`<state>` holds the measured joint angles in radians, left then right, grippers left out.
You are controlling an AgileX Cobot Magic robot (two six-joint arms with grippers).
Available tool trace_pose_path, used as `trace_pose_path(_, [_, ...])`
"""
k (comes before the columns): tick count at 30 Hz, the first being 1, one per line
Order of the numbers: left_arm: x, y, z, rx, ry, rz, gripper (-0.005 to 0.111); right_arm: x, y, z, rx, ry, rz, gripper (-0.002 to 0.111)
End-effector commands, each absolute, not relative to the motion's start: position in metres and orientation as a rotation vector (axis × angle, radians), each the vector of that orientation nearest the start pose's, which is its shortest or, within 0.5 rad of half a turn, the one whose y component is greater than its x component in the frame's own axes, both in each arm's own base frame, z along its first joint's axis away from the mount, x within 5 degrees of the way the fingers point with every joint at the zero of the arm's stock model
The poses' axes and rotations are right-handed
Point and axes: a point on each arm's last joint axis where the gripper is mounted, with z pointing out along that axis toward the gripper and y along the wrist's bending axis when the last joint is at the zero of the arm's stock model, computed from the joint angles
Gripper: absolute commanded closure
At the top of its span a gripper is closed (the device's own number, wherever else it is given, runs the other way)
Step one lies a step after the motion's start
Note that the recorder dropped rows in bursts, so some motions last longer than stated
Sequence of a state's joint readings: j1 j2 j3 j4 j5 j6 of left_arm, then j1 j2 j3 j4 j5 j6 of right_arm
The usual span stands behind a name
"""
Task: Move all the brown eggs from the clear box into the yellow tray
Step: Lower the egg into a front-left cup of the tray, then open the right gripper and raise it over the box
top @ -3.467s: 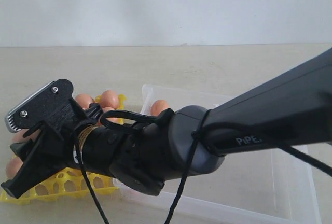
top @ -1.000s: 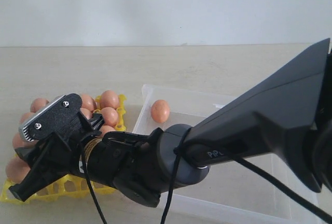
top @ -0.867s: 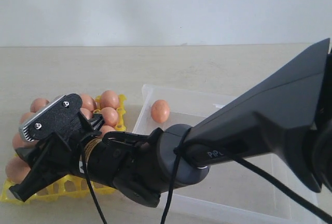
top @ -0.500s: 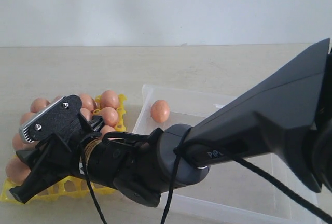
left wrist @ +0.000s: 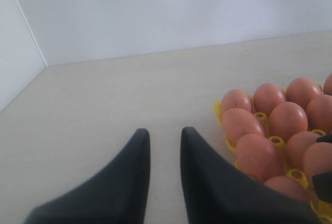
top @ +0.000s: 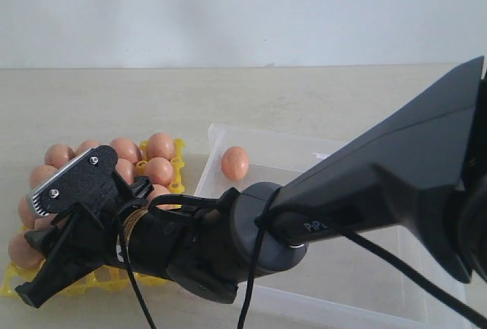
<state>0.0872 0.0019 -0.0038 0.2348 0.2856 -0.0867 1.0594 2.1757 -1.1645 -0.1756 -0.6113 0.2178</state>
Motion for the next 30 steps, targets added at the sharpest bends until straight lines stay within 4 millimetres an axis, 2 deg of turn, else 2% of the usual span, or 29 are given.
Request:
trace_pose_path(1, [0.054,0.011,0.188,-0.007,1.765,0.220,0.085,0.212,0.395,0.120,-0.995,1.707,0.868,0.063])
trace_pose_path(3, [0.054,0.011,0.188,-0.007,1.765,0.220,0.085,0.212,0.395,0.120,-0.993,1.708,0.868,0.041])
trace_pose_path(4, [0.054,0.011,0.188,-0.007,1.765,0.220,0.085,0.212,0.394,0.119,-1.004,1.716,0.857,0.035])
trace_pose_path(10, [0.054,0.011,0.188,-0.007,1.765,0.220,0.085,0.212,0.394,0.121,-1.011,1.714,0.844,0.037])
trace_pose_path(12, [0.054,0.011,0.188,-0.007,1.765,0.220,0.085,0.212,0.393,0.141,-0.993,1.693,0.847,0.039])
trace_pose_path(13, [0.054,0.011,0.188,-0.007,1.765,0.220,0.085,0.212,0.390,0.160,-0.995,1.672,0.823,0.041])
trace_pose_path(14, [0.054,0.011,0.188,-0.007,1.765,0.220,0.085,0.215,0.384,0.180,-1.008,1.660,0.785,0.043])
trace_pose_path(17, [0.054,0.011,0.188,-0.007,1.765,0.220,0.085,0.220,0.363,0.216,-1.013,1.691,0.705,0.043])
trace_pose_path(18, [0.054,0.011,0.188,-0.007,1.765,0.220,0.085,0.224,0.350,0.233,-1.016,1.733,0.651,0.044])
trace_pose_path(20, [0.054,0.011,0.188,-0.007,1.765,0.220,0.085,0.230,0.328,0.252,-1.050,1.785,0.545,0.044])
trace_pose_path(22, [0.054,0.011,0.188,-0.007,1.765,0.220,0.085,0.238,0.305,0.262,-1.068,1.861,0.433,0.044])
trace_pose_path(26, [0.054,0.011,0.188,-0.007,1.765,0.220,0.085,0.256,0.274,0.264,-1.033,1.990,0.302,0.044])
trace_pose_path(30, [0.054,0.011,0.188,-0.007,1.765,0.220,0.085,0.276,0.249,0.257,-0.830,2.157,0.285,0.044])
